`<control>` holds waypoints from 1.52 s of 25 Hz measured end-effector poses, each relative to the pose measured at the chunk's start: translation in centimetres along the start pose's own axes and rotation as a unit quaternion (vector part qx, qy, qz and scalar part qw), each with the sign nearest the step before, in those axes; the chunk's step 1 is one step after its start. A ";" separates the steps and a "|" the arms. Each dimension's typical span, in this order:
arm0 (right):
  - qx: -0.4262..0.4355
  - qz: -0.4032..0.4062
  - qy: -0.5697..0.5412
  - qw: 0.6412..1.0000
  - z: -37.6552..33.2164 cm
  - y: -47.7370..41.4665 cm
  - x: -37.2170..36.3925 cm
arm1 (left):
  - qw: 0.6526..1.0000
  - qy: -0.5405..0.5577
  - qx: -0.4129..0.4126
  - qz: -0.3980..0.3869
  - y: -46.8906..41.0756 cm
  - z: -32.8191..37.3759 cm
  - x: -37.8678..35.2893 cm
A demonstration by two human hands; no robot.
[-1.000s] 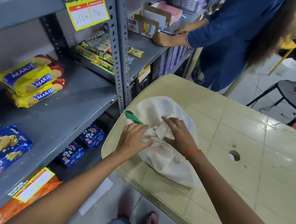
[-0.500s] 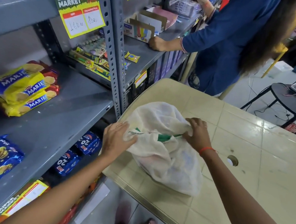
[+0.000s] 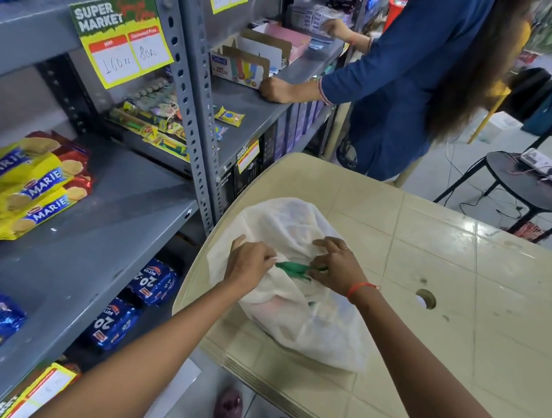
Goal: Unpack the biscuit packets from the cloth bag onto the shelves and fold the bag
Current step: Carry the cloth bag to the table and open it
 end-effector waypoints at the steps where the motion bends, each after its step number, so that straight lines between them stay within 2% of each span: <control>1: -0.010 0.006 -0.014 1.000 0.1 0.1 -0.2 | 1.000 0.001 0.001 0.009 0.0 0.2 0.3; 3: -0.096 0.081 -0.084 0.989 2.0 0.6 0.3 | 0.998 -0.012 0.031 0.046 0.3 -0.6 1.3; 5: -0.246 0.166 -0.145 0.944 5.8 1.9 1.0 | 0.993 -0.010 0.085 0.085 1.0 -2.9 2.9; 7: -0.327 0.173 -0.153 0.916 8.1 2.8 1.0 | 0.987 0.035 0.109 0.112 1.6 -4.4 4.2; 8: -0.324 0.167 -0.152 0.919 7.8 2.6 1.2 | 0.986 0.056 0.105 0.117 1.6 -4.3 4.3; 10: -0.260 0.144 -0.139 0.945 5.0 1.4 1.5 | 0.988 0.071 0.102 0.090 0.8 -2.9 3.3; 12: -0.191 0.087 -0.059 0.976 1.8 0.1 0.9 | 0.993 0.040 0.110 0.003 0.0 -1.2 1.3; 14: -0.164 0.055 0.037 0.984 1.1 -0.8 0.7 | 0.994 -0.013 0.094 -0.055 -0.3 -0.6 0.3; 16: -0.206 0.069 0.020 0.976 2.7 -0.7 1.6 | 0.995 -0.018 0.090 -0.039 0.0 -1.3 1.6; 18: -0.306 0.106 -0.084 0.942 5.4 0.2 2.7 | 0.994 -0.022 0.109 0.007 0.8 -3.3 4.1; 20: -0.381 0.128 -0.151 0.903 6.8 1.0 3.2 | 0.985 0.000 0.174 0.008 1.9 -6.2 5.8; 21: -0.389 0.137 -0.145 0.899 6.4 1.3 3.5 | 0.977 0.029 0.211 -0.001 2.4 -7.6 6.2; 22: -0.369 0.153 -0.120 0.909 5.2 1.3 3.9 | 0.968 0.060 0.242 -0.003 2.8 -8.4 6.5; 24: -0.262 0.210 -0.062 0.940 1.8 1.0 4.6 | 0.961 0.069 0.267 0.026 2.9 -8.4 6.8; 26: -0.092 0.251 -0.013 0.963 -2.4 0.7 4.6 | 0.967 -0.007 0.242 0.083 2.6 -6.5 6.8; 28: 0.030 0.247 0.047 0.967 -5.4 0.9 3.6 | 0.967 -0.052 0.212 0.133 2.3 -4.2 6.4; 29: 0.051 0.226 0.073 0.970 -6.1 0.9 2.8 | 0.964 -0.051 0.211 0.151 2.2 -3.4 6.1; 31: 0.038 0.147 0.098 0.984 -6.1 0.7 1.2 | 0.959 -0.062 0.199 0.192 1.8 -2.5 6.1; 33: -0.008 0.098 0.121 0.988 -5.5 0.6 0.4 | 0.967 -0.119 0.068 0.216 1.1 -0.4 5.8; 35: -0.009 0.111 0.161 0.981 -5.5 0.7 0.9 | 0.976 -0.148 -0.074 0.140 -0.2 1.6 3.8; 36: 0.000 0.111 0.155 0.982 -5.7 0.7 1.1 | 0.988 -0.116 -0.077 0.072 -1.0 1.7 2.8; 38: 0.039 0.092 0.084 0.992 -6.2 0.8 1.3 | 0.998 -0.029 0.012 -0.054 -2.3 0.3 0.9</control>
Point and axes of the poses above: each hand's wrist, its own y-axis away from the middle knuckle, its own x-axis out of the back of the hand, z = x × y, the point moved 6 cm from there along -y, towards the middle knuckle, and after that the axes turned 12 degrees about y, right-handed, at the moved point
